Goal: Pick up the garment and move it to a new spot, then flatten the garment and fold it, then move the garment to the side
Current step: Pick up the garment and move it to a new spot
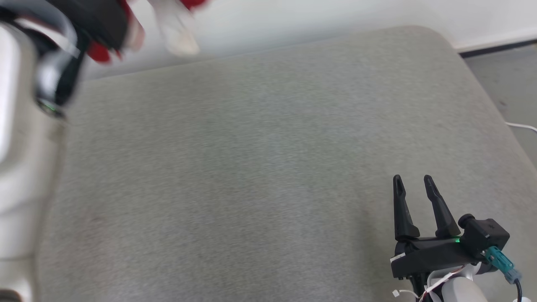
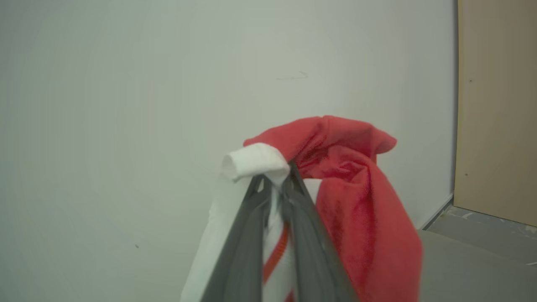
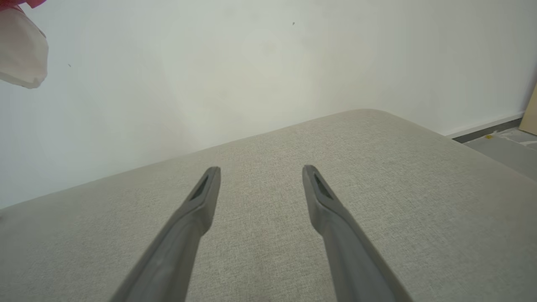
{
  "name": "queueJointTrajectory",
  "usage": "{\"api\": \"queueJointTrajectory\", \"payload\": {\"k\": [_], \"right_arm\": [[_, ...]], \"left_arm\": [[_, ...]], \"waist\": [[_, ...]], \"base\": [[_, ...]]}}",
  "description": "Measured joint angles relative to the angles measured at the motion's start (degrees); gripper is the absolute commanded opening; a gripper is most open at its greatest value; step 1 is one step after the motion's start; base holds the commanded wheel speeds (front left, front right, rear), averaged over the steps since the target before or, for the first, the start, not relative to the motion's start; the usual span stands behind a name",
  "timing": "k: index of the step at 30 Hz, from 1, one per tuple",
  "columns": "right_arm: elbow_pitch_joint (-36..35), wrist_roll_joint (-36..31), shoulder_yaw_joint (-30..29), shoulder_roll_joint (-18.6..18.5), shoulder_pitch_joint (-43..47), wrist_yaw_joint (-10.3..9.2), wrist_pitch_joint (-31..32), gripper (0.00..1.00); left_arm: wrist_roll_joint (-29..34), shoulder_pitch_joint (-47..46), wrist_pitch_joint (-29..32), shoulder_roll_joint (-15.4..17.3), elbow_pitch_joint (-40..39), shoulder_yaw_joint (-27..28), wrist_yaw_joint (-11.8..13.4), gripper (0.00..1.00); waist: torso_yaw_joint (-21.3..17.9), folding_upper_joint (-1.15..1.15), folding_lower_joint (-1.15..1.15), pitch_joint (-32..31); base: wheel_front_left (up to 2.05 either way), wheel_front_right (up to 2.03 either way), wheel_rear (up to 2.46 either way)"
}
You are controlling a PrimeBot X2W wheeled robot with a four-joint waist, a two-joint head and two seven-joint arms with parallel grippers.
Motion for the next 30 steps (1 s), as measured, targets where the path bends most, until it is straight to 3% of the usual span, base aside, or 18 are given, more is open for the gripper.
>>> {"api": "queueJointTrajectory", "payload": {"k": [8,16,17,18,19,24,30], "right_arm": [[-0.9,0.6,0.0,0.0,0.7,0.00,0.0,1.00],[-0.5,0.4,0.9,0.0,0.5,0.00,0.0,1.00],[-0.5,0.4,1.1,0.0,0.3,0.00,0.0,1.00],[-0.5,0.4,1.2,0.0,0.1,0.00,0.0,1.00],[-0.4,0.4,1.4,0.0,0.0,0.00,0.0,1.00],[0.2,-0.1,1.8,0.0,-0.1,0.00,0.0,1.00],[1.2,-1.0,1.9,0.0,1.0,0.00,0.0,1.00]], "left_arm": [[-1.4,13.2,-4.2,-4.9,-1.2,-3.5,2.0,0.00],[-1.5,26.9,-8.1,-8.3,2.5,-8.1,3.3,0.00],[-1.4,28.4,-8.5,-8.5,3.4,-8.9,3.4,0.36],[-1.0,29.8,-9.1,-8.7,4.3,-9.8,3.4,0.84],[-0.6,30.8,-10.0,-9.0,4.9,-10.4,3.5,1.00],[-0.7,33.0,-15.0,-11.0,6.0,-10.7,4.0,1.00],[0.0,34.1,-19.2,-10.9,3.8,-8.2,5.7,1.00]], "waist": [[-4.2,0.00,0.00,0.5],[-3.8,0.00,0.00,0.8],[-3.7,0.00,0.01,0.8],[-3.6,0.00,0.01,0.9],[-3.4,0.00,0.01,0.9],[-2.1,0.00,0.01,0.5],[0.0,0.00,0.01,-1.3]], "base": [[0.00,0.00,0.00],[0.00,0.00,0.00],[0.00,0.00,0.00],[0.00,0.00,0.00],[0.00,0.00,0.00],[0.00,0.00,0.00],[0.00,0.00,0.00]]}}
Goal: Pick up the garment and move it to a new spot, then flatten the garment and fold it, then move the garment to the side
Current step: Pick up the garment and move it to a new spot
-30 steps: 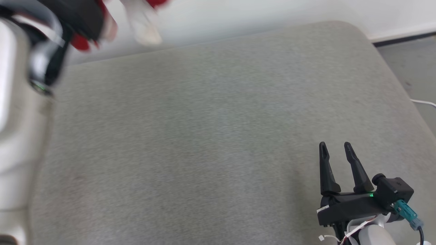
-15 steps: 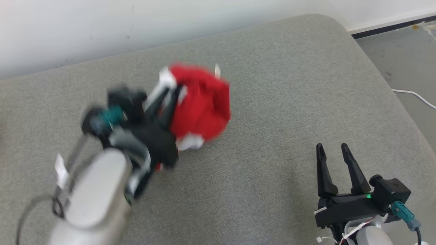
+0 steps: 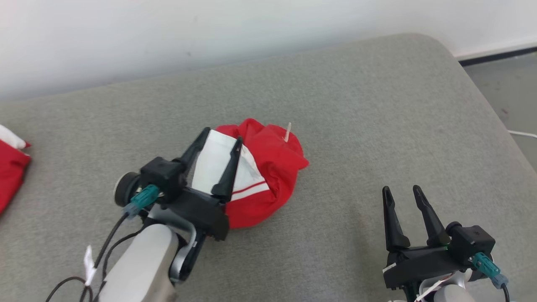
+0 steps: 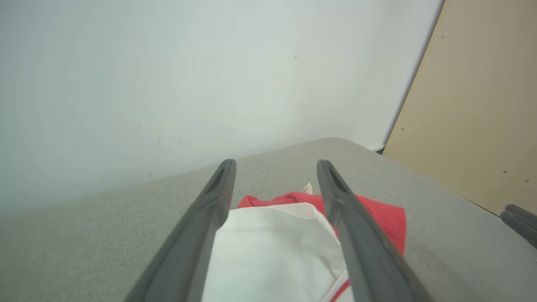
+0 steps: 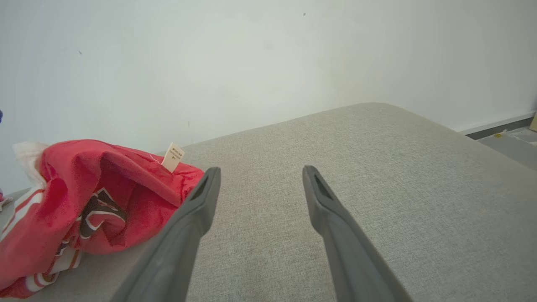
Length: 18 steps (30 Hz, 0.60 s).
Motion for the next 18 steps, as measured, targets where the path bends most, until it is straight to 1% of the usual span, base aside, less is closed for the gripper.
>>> {"api": "queueJointTrajectory", "payload": {"k": [2,9,14,16,18], "right_arm": [[0.2,-0.4,0.1,0.0,0.2,0.00,0.0,1.00],[0.3,-1.8,0.0,0.0,1.1,0.00,0.0,1.00],[-0.1,-2.6,0.2,0.0,1.3,0.00,0.0,1.00],[-0.3,-3.1,0.3,0.0,1.7,0.00,0.0,1.00],[-0.5,-3.3,0.4,0.0,2.2,0.00,0.0,1.00]], "left_arm": [[0.4,1.0,-0.5,0.6,-1.6,1.4,0.9,1.00],[0.5,7.0,-0.8,5.2,-7.2,8.5,3.5,1.00],[1.3,14.4,-0.9,8.0,-12.9,14.8,5.8,1.00],[2.0,17.8,-0.9,8.9,-15.0,17.0,6.4,1.00],[2.4,21.0,-0.9,9.3,-17.6,19.2,6.4,1.00]], "waist": [[0.9,0.00,0.00,-0.8],[4.6,0.00,0.00,-3.5],[6.8,0.00,-0.01,-5.4],[7.5,0.00,-0.01,-6.2],[8.1,0.00,-0.01,-6.8]], "base": [[0.00,0.00,0.00],[0.00,0.00,0.00],[0.00,0.00,0.00],[0.00,0.00,0.00],[0.00,0.00,0.00]]}}
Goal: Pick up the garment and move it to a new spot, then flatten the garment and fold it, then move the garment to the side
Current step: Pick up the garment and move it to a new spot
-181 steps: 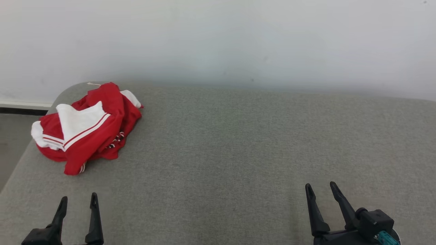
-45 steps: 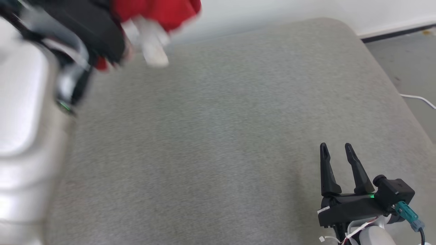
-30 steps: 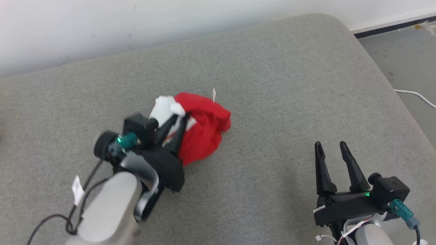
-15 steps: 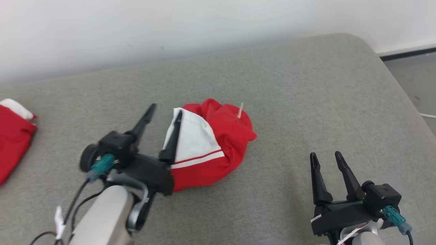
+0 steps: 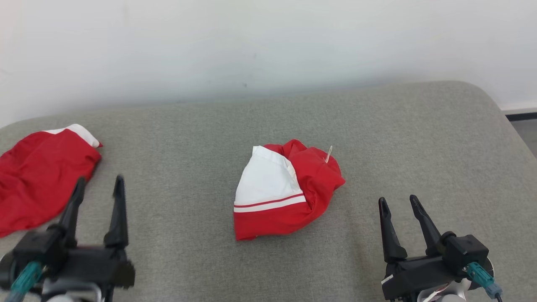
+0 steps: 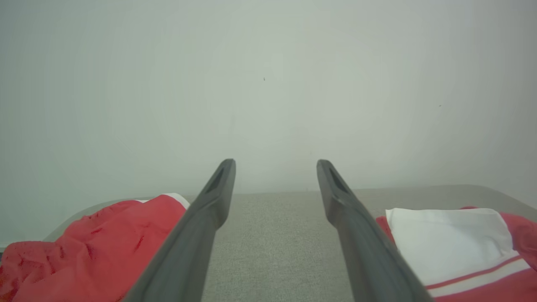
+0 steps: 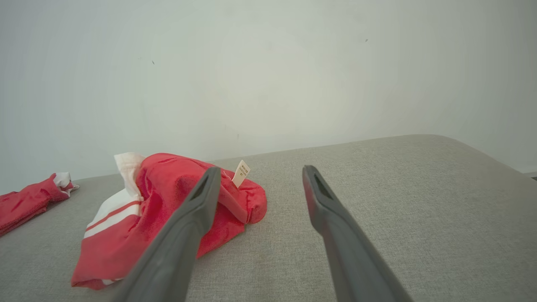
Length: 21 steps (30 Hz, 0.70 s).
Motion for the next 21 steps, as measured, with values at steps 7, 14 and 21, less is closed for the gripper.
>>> {"api": "queueJointTrajectory", "payload": {"k": [7,14,21], "right_arm": [[-1.1,-0.9,0.8,0.0,1.4,0.00,0.5,1.00],[-2.2,-1.4,1.5,0.0,2.6,0.00,1.5,1.00],[-2.6,-1.4,1.5,0.0,3.8,0.00,2.0,1.00]], "left_arm": [[0.6,10.5,0.0,-0.5,-4.0,6.3,-1.1,1.00],[2.0,15.5,0.0,-2.7,-5.3,9.8,-2.1,1.00],[4.1,17.7,0.0,-6.8,-5.0,11.8,-3.9,1.00]], "waist": [[1.4,0.00,0.00,-1.6],[1.6,0.01,0.00,-1.9],[1.7,0.01,0.00,-1.8]], "base": [[0.00,0.00,0.00],[0.00,0.00,0.00],[0.00,0.00,0.00]]}}
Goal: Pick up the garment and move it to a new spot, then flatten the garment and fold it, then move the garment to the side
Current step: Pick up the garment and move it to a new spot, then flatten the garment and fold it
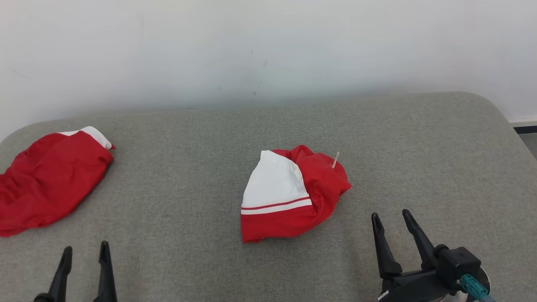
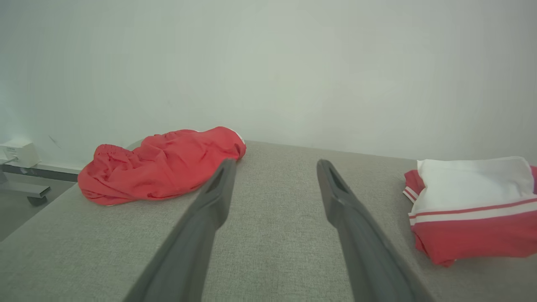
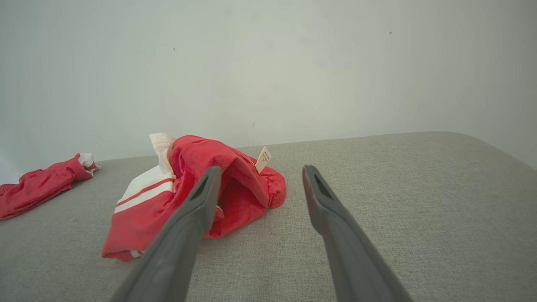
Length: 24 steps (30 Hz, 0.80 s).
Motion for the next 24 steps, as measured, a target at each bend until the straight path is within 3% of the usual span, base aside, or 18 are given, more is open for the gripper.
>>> {"api": "queueJointTrajectory", "payload": {"k": [17,24], "right_arm": [[0.0,0.1,-0.1,0.0,0.5,0.00,0.0,1.00],[-0.1,0.2,0.4,0.0,-0.5,0.00,0.0,1.00]], "left_arm": [[3.4,-0.6,0.0,-3.2,2.5,2.4,-3.8,1.00],[4.5,-9.2,0.0,-2.3,4.8,-0.8,-5.8,1.00]], "waist": [[-0.4,0.00,0.00,0.4],[-1.0,0.00,0.00,2.0]], "base": [[0.00,0.00,0.00],[0.00,0.00,0.00]]}}
